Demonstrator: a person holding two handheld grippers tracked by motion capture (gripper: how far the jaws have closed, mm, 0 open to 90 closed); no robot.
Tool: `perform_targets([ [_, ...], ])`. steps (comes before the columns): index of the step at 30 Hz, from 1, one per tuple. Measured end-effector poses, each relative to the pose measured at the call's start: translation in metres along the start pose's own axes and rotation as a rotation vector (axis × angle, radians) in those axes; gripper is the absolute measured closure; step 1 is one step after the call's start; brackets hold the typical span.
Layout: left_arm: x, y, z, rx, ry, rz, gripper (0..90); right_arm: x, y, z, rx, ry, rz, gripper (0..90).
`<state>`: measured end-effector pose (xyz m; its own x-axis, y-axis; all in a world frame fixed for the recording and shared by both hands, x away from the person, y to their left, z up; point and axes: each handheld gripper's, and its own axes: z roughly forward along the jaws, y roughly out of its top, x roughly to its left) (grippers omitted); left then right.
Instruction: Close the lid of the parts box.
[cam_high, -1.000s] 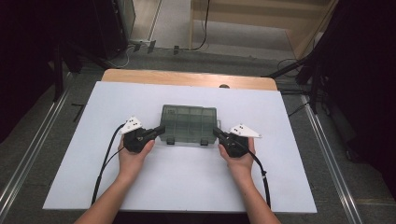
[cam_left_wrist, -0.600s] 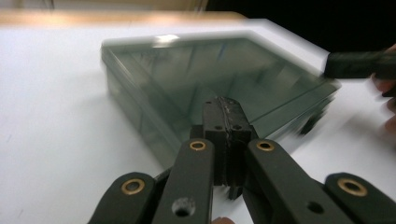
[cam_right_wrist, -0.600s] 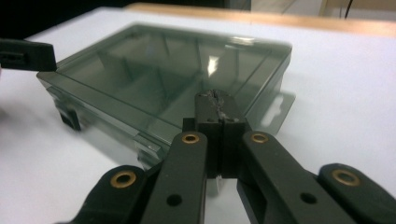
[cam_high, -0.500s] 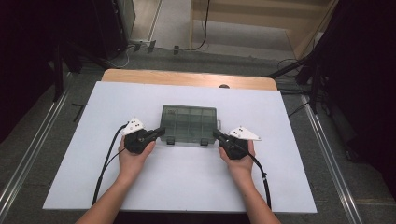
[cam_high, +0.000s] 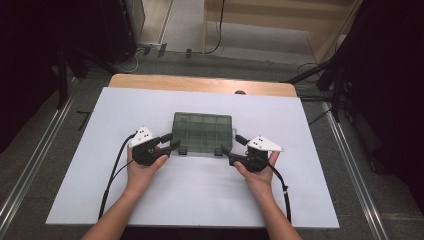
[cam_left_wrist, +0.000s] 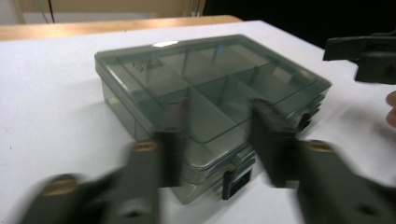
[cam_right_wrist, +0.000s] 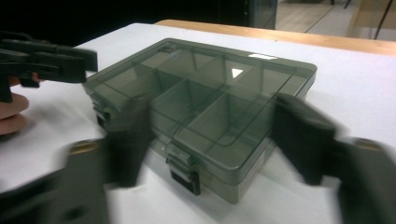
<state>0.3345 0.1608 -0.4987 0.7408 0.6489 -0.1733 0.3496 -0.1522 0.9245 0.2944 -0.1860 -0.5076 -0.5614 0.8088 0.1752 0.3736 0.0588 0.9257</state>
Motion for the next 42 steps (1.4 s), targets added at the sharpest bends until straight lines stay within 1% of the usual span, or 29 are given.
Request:
perform_targets([
  [1,0.000,0.001,-0.002,-0.003,-0.023,0.008,35.5,0.000,0.000,-0.001,0.010,0.001,-0.001,8.5],
  [2,0.000,0.001,-0.004,-0.008,-0.037,0.014,25.1,-0.001,-0.001,-0.001,0.017,0.008,0.002,2.2],
  [3,0.000,0.001,-0.005,-0.009,-0.045,0.015,14.3,-0.002,-0.002,-0.003,0.017,0.012,0.009,0.0],
  [5,0.000,0.000,-0.007,-0.002,-0.053,0.016,3.5,-0.003,-0.002,-0.007,0.010,0.003,0.014,0.0],
  [6,0.001,0.000,-0.008,-0.001,-0.055,0.009,0.0,-0.004,-0.002,-0.009,0.008,-0.008,0.015,0.0],
  [7,0.002,-0.001,-0.009,-0.002,-0.052,0.003,0.0,-0.004,-0.002,-0.011,0.004,-0.013,0.016,0.0],
  [10,0.003,-0.001,-0.014,-0.007,-0.045,0.007,0.0,-0.007,-0.002,-0.018,-0.010,-0.030,0.023,0.0],
  [11,0.003,-0.001,-0.015,-0.005,-0.043,0.014,0.0,-0.009,-0.002,-0.019,-0.015,-0.034,0.020,0.0],
  [13,0.003,-0.002,-0.017,0.000,-0.036,0.023,0.0,-0.011,-0.002,-0.023,-0.020,-0.041,0.029,0.0],
  [15,0.003,-0.003,-0.020,-0.003,-0.038,0.029,0.0,-0.013,-0.003,-0.026,-0.020,-0.044,0.032,0.0],
  [21,0.006,-0.004,-0.030,-0.006,-0.021,0.044,0.0,-0.018,-0.006,-0.036,-0.021,-0.060,0.031,0.0],
  [27,0.009,-0.008,-0.043,-0.010,-0.009,0.048,0.0,-0.023,-0.011,-0.048,-0.016,-0.074,0.038,0.0],
  [29,0.009,-0.009,-0.047,-0.004,-0.003,0.052,0.0,-0.025,-0.012,-0.052,-0.019,-0.079,0.037,0.0],
  [32,0.010,-0.011,-0.052,-0.004,0.003,0.054,0.0,-0.028,-0.013,-0.059,-0.023,-0.090,0.042,0.0],
  [37,0.014,-0.013,-0.062,-0.010,0.016,0.043,0.0,-0.034,-0.017,-0.070,-0.028,-0.112,0.049,0.0],
  [42,0.016,-0.017,-0.071,-0.003,0.031,0.045,0.0,-0.039,-0.021,-0.083,-0.028,-0.133,0.058,0.0],
])
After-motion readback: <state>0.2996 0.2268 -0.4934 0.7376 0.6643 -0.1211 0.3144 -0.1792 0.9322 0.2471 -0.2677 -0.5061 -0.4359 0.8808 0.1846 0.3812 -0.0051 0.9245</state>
